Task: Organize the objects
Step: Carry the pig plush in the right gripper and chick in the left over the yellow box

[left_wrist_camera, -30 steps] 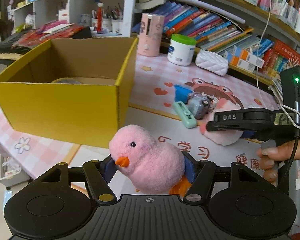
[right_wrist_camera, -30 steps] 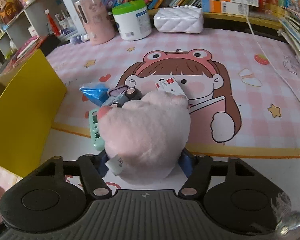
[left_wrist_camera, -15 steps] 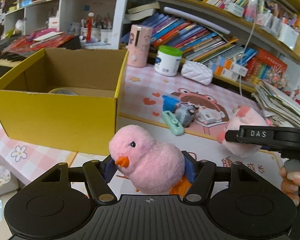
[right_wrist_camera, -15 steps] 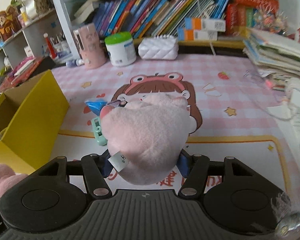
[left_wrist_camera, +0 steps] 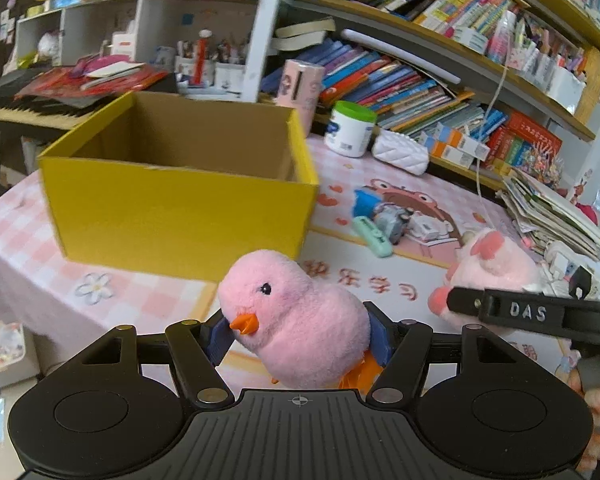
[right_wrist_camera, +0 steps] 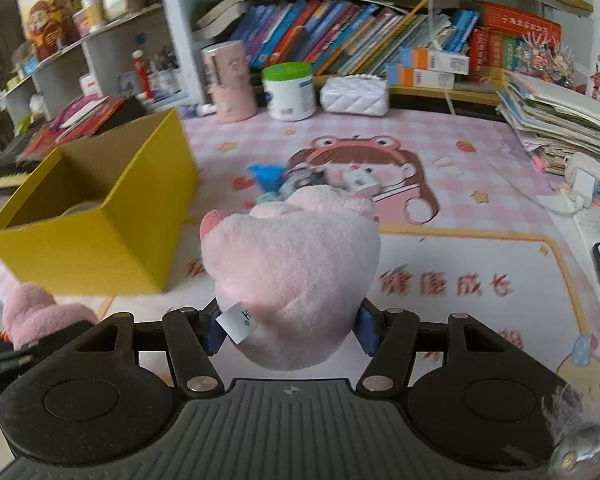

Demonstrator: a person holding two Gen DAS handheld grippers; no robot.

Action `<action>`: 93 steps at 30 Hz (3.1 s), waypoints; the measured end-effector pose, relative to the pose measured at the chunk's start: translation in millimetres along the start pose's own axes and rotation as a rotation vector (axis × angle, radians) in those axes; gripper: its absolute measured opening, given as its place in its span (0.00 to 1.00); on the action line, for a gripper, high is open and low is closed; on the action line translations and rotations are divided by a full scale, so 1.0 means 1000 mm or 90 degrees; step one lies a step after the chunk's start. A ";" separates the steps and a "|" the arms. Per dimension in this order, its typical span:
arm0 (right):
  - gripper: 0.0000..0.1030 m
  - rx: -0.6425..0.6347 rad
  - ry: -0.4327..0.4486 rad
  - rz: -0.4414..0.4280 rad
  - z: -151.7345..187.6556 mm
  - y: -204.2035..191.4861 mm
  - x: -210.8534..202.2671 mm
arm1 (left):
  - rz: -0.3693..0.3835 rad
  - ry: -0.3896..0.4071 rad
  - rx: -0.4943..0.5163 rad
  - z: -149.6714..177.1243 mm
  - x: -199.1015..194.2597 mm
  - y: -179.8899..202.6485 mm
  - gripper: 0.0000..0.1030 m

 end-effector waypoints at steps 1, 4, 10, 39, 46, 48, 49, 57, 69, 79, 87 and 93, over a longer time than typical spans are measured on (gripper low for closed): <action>0.57 -0.004 0.000 -0.002 0.004 -0.006 -0.004 | -0.003 0.000 -0.004 0.002 -0.005 -0.005 0.63; 0.57 -0.019 -0.001 -0.012 0.015 -0.024 -0.017 | -0.011 0.002 -0.010 0.007 -0.017 -0.018 0.63; 0.57 -0.039 -0.006 -0.032 0.037 -0.055 -0.036 | -0.022 0.004 -0.009 0.019 -0.043 -0.038 0.63; 0.57 -0.113 -0.008 -0.119 0.089 -0.162 -0.088 | -0.081 0.068 -0.038 0.044 -0.138 -0.115 0.63; 0.57 -0.118 0.017 -0.110 0.082 -0.164 -0.093 | -0.080 0.090 -0.040 0.031 -0.140 -0.120 0.63; 0.57 -0.112 0.026 -0.104 0.077 -0.162 -0.093 | -0.077 0.096 -0.032 0.026 -0.138 -0.119 0.63; 0.57 -0.110 0.030 -0.102 0.074 -0.161 -0.092 | -0.076 0.099 -0.028 0.022 -0.137 -0.119 0.63; 0.57 -0.091 0.115 -0.099 0.024 -0.163 -0.092 | -0.071 0.142 -0.002 -0.021 -0.126 -0.118 0.63; 0.57 -0.111 0.173 -0.105 -0.058 -0.181 -0.041 | -0.089 0.156 0.028 -0.076 -0.070 -0.124 0.63; 0.57 -0.150 0.135 -0.109 -0.085 -0.191 0.018 | -0.117 0.123 0.054 -0.093 -0.021 -0.127 0.63; 0.57 -0.220 0.074 -0.123 -0.081 -0.204 0.064 | -0.136 0.116 0.106 -0.100 0.007 -0.120 0.64; 0.57 -0.255 0.046 -0.134 -0.081 -0.207 0.088 | -0.128 0.108 0.113 -0.106 0.021 -0.113 0.63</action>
Point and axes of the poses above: each gripper's, at about its wrist camera, not at the fingertips, and x roughly the way its jaws point, y to its right, z to its underside, the point moved 2 cm from there along x, roughly the way its jaws point, and after that the axes turned 10 degrees about z, right-handed, at the moved point
